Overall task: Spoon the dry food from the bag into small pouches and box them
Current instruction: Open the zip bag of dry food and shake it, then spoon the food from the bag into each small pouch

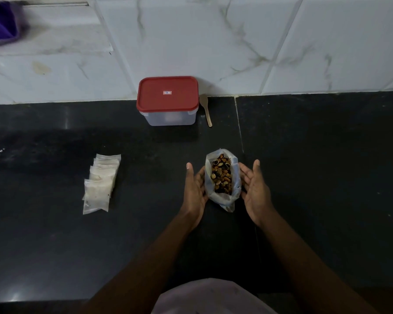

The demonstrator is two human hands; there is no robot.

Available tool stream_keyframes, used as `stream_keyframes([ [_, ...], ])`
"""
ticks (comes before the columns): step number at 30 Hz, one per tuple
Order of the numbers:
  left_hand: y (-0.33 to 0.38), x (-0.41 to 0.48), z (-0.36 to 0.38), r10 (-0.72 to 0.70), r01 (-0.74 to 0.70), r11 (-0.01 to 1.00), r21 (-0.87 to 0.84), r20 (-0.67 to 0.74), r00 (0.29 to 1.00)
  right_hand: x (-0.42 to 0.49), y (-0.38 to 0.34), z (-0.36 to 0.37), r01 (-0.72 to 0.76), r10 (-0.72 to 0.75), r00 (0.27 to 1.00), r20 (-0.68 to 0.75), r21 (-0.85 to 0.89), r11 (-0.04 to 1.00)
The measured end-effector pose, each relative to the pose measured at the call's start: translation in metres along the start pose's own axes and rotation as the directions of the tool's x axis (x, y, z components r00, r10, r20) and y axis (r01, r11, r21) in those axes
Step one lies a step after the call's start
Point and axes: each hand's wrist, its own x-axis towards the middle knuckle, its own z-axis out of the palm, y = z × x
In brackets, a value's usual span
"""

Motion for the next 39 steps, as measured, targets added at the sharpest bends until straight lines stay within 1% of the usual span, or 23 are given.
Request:
stream_keyframes([
  [3,0.001,0.000,0.000,0.011,-0.011,0.999,0.031,-0.015,1.000,0.001,0.001,-0.001,-0.002,0.002,1.000,-0.003,0.000,1.000],
  [5,0.002,0.000,0.000,0.026,-0.022,0.996,0.082,-0.048,0.998,0.001,0.000,-0.001,0.008,-0.008,1.000,-0.018,-0.009,1.000],
  [7,0.003,0.000,-0.002,0.045,-0.032,0.989,0.147,-0.085,0.995,0.001,-0.001,-0.001,0.018,-0.020,0.998,-0.058,-0.028,0.999],
  [9,0.005,-0.001,-0.004,0.054,-0.037,0.980,0.197,-0.083,0.995,0.002,-0.003,0.000,0.040,-0.049,0.992,-0.114,-0.083,0.996],
  [11,0.009,-0.004,-0.007,0.074,-0.049,0.973,0.225,-0.103,0.992,0.000,-0.005,0.003,0.085,-0.120,0.979,-0.165,-0.202,0.976],
  [13,0.012,-0.006,-0.010,0.105,-0.071,0.967,0.246,-0.128,0.986,-0.006,-0.008,0.008,0.158,-0.228,0.953,-0.198,-0.316,0.936],
  [16,0.013,-0.007,-0.018,0.168,-0.112,0.938,0.328,-0.146,0.975,-0.017,-0.012,0.019,0.331,-0.432,0.889,-0.154,-0.437,0.836],
  [18,0.016,-0.009,-0.025,0.200,-0.128,0.911,0.391,-0.147,0.969,-0.021,-0.013,0.028,0.396,-0.505,0.857,-0.106,-0.492,0.775],
  [24,0.035,-0.019,-0.044,0.299,-0.174,0.783,0.597,-0.116,0.947,-0.023,-0.005,0.060,0.447,-0.518,0.855,0.022,-0.538,0.715],
  [28,0.046,-0.028,-0.066,0.361,-0.198,0.691,0.695,-0.094,0.928,-0.026,0.005,0.082,0.458,-0.498,0.863,0.086,-0.550,0.698],
  [30,0.050,-0.033,-0.082,0.398,-0.200,0.652,0.732,-0.105,0.911,-0.028,0.012,0.093,0.458,-0.487,0.867,0.111,-0.565,0.687],
  [34,0.056,-0.043,-0.117,0.482,-0.149,0.560,0.815,-0.174,0.859,-0.031,0.026,0.117,0.479,-0.487,0.859,0.157,-0.584,0.656],
  [39,0.066,-0.056,-0.156,0.522,-0.032,0.463,0.886,-0.244,0.817,-0.032,0.042,0.143,0.461,-0.442,0.875,0.195,-0.612,0.642],
])
